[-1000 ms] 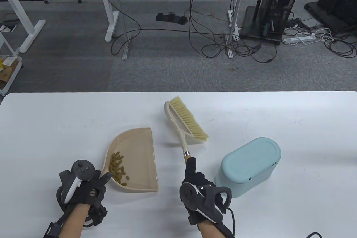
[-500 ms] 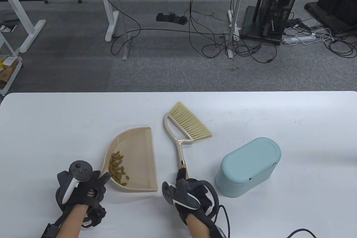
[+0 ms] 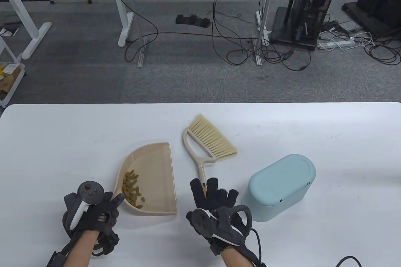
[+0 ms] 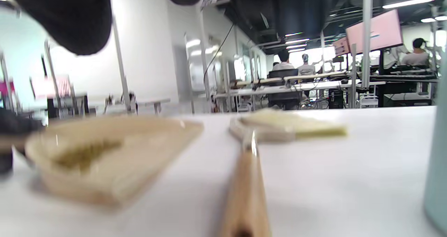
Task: Sweep raisins on the table into the desktop trash can
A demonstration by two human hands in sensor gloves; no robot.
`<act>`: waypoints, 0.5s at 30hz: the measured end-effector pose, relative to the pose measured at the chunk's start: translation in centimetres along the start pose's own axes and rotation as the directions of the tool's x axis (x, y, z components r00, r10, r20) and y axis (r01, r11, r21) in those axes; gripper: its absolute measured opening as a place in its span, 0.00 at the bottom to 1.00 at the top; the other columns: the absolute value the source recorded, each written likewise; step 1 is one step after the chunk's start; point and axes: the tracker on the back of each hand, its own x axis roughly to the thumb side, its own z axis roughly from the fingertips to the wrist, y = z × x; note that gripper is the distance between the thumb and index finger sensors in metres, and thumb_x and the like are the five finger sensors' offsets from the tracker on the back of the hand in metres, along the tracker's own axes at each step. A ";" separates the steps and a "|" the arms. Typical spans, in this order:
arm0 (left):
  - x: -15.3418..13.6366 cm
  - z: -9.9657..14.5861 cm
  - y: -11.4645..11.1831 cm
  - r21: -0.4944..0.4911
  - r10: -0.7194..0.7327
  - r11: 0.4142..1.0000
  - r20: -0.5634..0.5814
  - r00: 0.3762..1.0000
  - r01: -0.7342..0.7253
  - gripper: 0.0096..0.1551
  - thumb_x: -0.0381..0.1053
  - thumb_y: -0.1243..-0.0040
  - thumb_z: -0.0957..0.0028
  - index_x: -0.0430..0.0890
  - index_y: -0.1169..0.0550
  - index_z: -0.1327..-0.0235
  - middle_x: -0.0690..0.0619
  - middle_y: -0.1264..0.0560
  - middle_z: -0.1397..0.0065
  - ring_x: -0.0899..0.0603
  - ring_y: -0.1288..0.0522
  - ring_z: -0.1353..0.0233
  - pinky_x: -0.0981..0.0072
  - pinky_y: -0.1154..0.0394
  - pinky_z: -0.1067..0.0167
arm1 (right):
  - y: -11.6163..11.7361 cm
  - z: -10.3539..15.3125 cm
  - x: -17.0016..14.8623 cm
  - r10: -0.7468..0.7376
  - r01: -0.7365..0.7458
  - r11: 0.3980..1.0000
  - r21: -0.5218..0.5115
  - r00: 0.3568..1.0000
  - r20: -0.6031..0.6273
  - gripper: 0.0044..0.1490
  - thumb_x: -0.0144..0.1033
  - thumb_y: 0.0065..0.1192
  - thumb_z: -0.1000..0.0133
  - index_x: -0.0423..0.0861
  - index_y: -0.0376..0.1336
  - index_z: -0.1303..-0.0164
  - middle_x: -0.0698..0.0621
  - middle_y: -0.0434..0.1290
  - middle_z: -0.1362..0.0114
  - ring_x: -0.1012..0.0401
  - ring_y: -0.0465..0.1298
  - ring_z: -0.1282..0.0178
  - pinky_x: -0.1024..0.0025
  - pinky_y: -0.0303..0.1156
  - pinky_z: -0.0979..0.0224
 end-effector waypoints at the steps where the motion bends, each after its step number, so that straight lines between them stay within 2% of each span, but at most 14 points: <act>1: 0.0 0.0 0.0 -0.001 0.001 1.000 0.000 1.000 -0.001 0.41 0.73 0.54 0.49 0.46 0.24 0.36 0.53 0.15 0.57 0.56 0.13 0.71 0.61 0.17 0.67 | -0.9 -0.1 -0.7 -0.039 0.039 0.999 -0.005 0.999 -0.034 0.58 0.64 0.61 0.47 0.53 0.41 0.12 0.38 0.42 0.11 0.35 0.46 0.13 0.22 0.35 0.26; 2: 0.0 0.0 0.0 0.000 0.001 1.000 -0.001 1.000 -0.001 0.41 0.73 0.55 0.49 0.46 0.24 0.36 0.53 0.15 0.57 0.56 0.13 0.71 0.61 0.17 0.67 | -2.1 -0.3 -2.4 -0.045 0.042 0.999 -0.028 0.991 -0.124 0.59 0.64 0.62 0.47 0.54 0.41 0.13 0.40 0.39 0.10 0.37 0.41 0.11 0.24 0.27 0.26; 4: 0.0 0.1 0.0 0.004 0.001 1.000 -0.003 1.000 -0.001 0.41 0.73 0.55 0.49 0.46 0.24 0.36 0.53 0.15 0.57 0.56 0.13 0.71 0.61 0.17 0.67 | -3.2 -0.5 -6.1 0.016 -0.020 1.000 -0.011 0.958 -0.285 0.63 0.68 0.61 0.47 0.55 0.35 0.12 0.41 0.33 0.10 0.39 0.33 0.11 0.26 0.20 0.29; 5: 0.0 0.1 -0.1 0.005 0.001 1.000 -0.005 1.000 -0.001 0.41 0.73 0.55 0.49 0.46 0.24 0.36 0.53 0.15 0.57 0.56 0.13 0.71 0.61 0.17 0.67 | -3.4 -0.5 -7.9 0.039 -0.044 0.999 -0.007 0.938 -0.346 0.64 0.70 0.59 0.48 0.55 0.33 0.12 0.41 0.31 0.11 0.40 0.31 0.11 0.26 0.19 0.30; 6: 0.0 0.1 -0.1 0.005 0.001 1.000 -0.006 1.000 -0.001 0.41 0.73 0.55 0.49 0.46 0.24 0.36 0.53 0.15 0.57 0.56 0.13 0.71 0.61 0.17 0.67 | -3.3 -0.3 -10.2 0.025 -0.026 1.000 0.004 0.909 -0.416 0.64 0.71 0.59 0.48 0.53 0.35 0.12 0.40 0.32 0.11 0.39 0.33 0.11 0.26 0.20 0.31; 8: 0.0 0.0 0.0 -0.002 0.002 1.000 -0.008 1.000 -0.002 0.41 0.73 0.55 0.49 0.46 0.24 0.36 0.53 0.15 0.57 0.56 0.13 0.71 0.61 0.17 0.67 | -2.5 0.1 -12.8 -0.073 0.099 0.994 0.033 0.883 -0.464 0.66 0.71 0.60 0.48 0.53 0.35 0.11 0.39 0.33 0.11 0.38 0.33 0.12 0.25 0.20 0.31; 11: 0.0 0.0 -0.1 -0.002 0.004 1.000 -0.008 1.000 -0.004 0.41 0.73 0.55 0.49 0.46 0.24 0.36 0.53 0.15 0.57 0.56 0.13 0.71 0.61 0.17 0.67 | -1.0 0.1 -14.5 -0.069 0.110 0.992 0.062 0.881 -0.467 0.64 0.71 0.61 0.49 0.50 0.41 0.11 0.37 0.39 0.10 0.37 0.38 0.11 0.24 0.23 0.30; 12: 0.0 0.1 -0.1 -0.003 0.003 1.000 -0.010 1.000 -0.003 0.41 0.74 0.55 0.49 0.46 0.24 0.36 0.53 0.15 0.57 0.56 0.13 0.71 0.61 0.17 0.67 | -0.4 0.0 -14.9 -0.079 0.139 0.986 0.096 0.879 -0.470 0.64 0.74 0.56 0.48 0.48 0.43 0.11 0.37 0.42 0.11 0.37 0.40 0.13 0.23 0.26 0.30; 13: 0.0 0.1 -0.1 -0.002 0.002 1.000 -0.012 1.000 -0.002 0.41 0.73 0.55 0.49 0.46 0.25 0.36 0.53 0.15 0.57 0.56 0.13 0.71 0.61 0.17 0.67 | 0.1 0.0 -15.1 -0.142 0.217 0.970 0.109 0.871 -0.470 0.64 0.74 0.54 0.46 0.48 0.39 0.11 0.38 0.35 0.11 0.38 0.32 0.14 0.24 0.24 0.30; 14: 0.0 0.1 -0.1 -0.001 0.001 1.000 -0.013 1.000 -0.001 0.41 0.74 0.55 0.49 0.46 0.25 0.36 0.53 0.15 0.57 0.56 0.13 0.71 0.61 0.17 0.67 | 0.1 0.0 -15.0 -0.169 0.224 0.973 0.065 0.870 -0.464 0.64 0.73 0.56 0.46 0.47 0.40 0.11 0.38 0.35 0.11 0.38 0.32 0.14 0.24 0.23 0.31; 15: 0.0 0.1 -0.1 -0.001 0.001 1.000 -0.014 1.000 -0.001 0.41 0.74 0.55 0.49 0.46 0.25 0.36 0.54 0.15 0.57 0.56 0.13 0.71 0.61 0.17 0.67 | 0.2 -0.1 -14.7 -0.164 0.189 0.982 0.014 0.881 -0.443 0.63 0.71 0.59 0.47 0.43 0.43 0.12 0.36 0.39 0.12 0.36 0.35 0.14 0.23 0.25 0.30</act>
